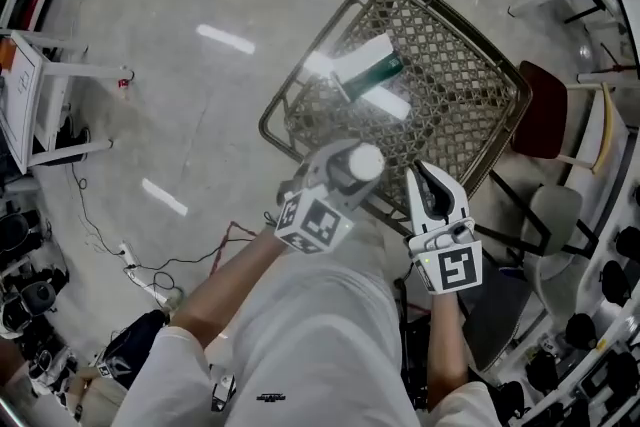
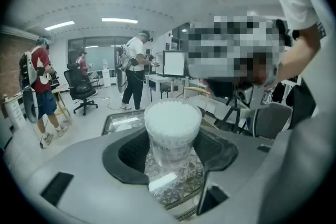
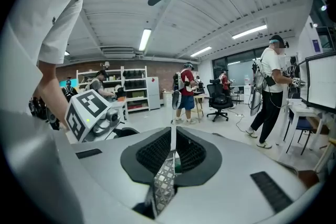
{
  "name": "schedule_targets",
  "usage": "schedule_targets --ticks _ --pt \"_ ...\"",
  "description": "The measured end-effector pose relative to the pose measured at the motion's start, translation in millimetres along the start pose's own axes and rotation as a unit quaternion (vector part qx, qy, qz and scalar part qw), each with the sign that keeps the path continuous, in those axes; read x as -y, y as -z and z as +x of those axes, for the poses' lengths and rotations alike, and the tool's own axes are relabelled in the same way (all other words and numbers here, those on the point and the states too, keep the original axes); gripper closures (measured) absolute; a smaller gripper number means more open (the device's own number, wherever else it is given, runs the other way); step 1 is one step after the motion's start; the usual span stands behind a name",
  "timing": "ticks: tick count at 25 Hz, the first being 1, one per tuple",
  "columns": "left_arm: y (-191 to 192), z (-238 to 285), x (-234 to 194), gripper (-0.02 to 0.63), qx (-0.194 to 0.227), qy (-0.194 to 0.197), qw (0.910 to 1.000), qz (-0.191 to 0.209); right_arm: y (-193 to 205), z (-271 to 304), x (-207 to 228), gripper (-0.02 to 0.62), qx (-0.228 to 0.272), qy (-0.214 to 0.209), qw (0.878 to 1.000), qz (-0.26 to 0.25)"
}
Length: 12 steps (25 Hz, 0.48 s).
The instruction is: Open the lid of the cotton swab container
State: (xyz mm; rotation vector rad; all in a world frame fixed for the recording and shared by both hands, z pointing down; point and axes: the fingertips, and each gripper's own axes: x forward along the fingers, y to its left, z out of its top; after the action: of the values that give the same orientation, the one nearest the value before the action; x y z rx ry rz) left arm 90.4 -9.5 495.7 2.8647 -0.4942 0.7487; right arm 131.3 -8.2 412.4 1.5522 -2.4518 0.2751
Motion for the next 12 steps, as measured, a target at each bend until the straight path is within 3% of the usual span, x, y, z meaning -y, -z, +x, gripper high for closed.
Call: schedule_targets --ticks 3,12 --pt "-23 -19 0 0.353 0.008 -0.003 0.9999 -0.007 -16 -8 0 0.594 0.003 -0.006 1.000 0.000" --pt "-78 -67 -4 0.356 0.042 -0.007 0.9989 0.022 -62 -21 -15 0.592 0.018 -0.009 0.999 -0.027"
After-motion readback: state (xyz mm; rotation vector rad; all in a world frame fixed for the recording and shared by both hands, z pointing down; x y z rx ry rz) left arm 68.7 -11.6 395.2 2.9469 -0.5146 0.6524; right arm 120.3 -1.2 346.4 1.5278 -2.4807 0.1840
